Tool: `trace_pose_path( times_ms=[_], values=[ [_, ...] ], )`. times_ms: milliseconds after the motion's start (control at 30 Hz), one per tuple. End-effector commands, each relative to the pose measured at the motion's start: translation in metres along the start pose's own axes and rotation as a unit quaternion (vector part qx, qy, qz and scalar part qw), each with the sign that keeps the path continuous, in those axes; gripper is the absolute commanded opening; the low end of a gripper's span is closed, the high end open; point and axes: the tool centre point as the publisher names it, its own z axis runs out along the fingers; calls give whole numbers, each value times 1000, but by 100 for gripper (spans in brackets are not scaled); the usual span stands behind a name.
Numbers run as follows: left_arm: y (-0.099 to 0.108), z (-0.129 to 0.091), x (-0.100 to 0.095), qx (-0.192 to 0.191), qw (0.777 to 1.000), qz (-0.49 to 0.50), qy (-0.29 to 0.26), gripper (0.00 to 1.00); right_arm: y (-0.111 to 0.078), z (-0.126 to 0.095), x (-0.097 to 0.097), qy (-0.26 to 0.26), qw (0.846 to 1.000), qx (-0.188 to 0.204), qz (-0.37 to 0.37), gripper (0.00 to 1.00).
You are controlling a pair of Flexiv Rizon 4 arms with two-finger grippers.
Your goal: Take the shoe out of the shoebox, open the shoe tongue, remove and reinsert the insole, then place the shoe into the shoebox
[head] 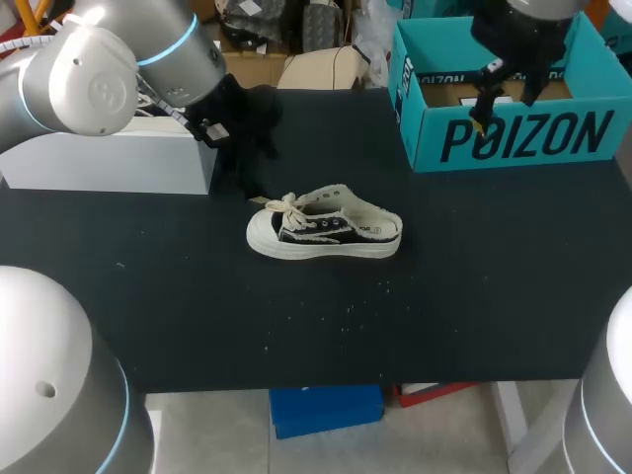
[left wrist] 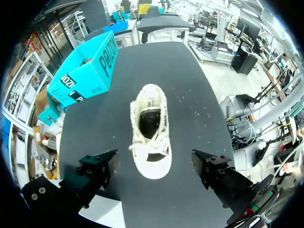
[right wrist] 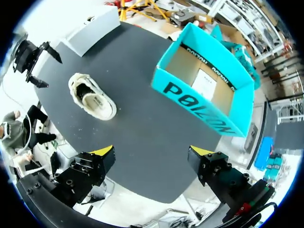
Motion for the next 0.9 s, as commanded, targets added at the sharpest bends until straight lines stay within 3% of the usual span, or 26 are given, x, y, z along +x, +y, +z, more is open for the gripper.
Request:
trace_pose_path(
  times_ms=[33,100,600,700,900],
  values=[
    [1,1,0,1,1000,1,-1,100,15,1,60,77,934,-98,-334,100],
    [1,1,0,1,1000,1,-1,100,25,3,107,121,883,-108,-440,100],
    [1,1,0,1,1000,1,-1,100,25,3,107,121,883,-108,-440,100],
    [1,1,0,1,1000,1,-1,100,30,24,118,144,874,-147,-440,100],
    [1,1,0,1,1000,1,-1,100,52,52,125,128,863,-228,-433,100]
  ],
)
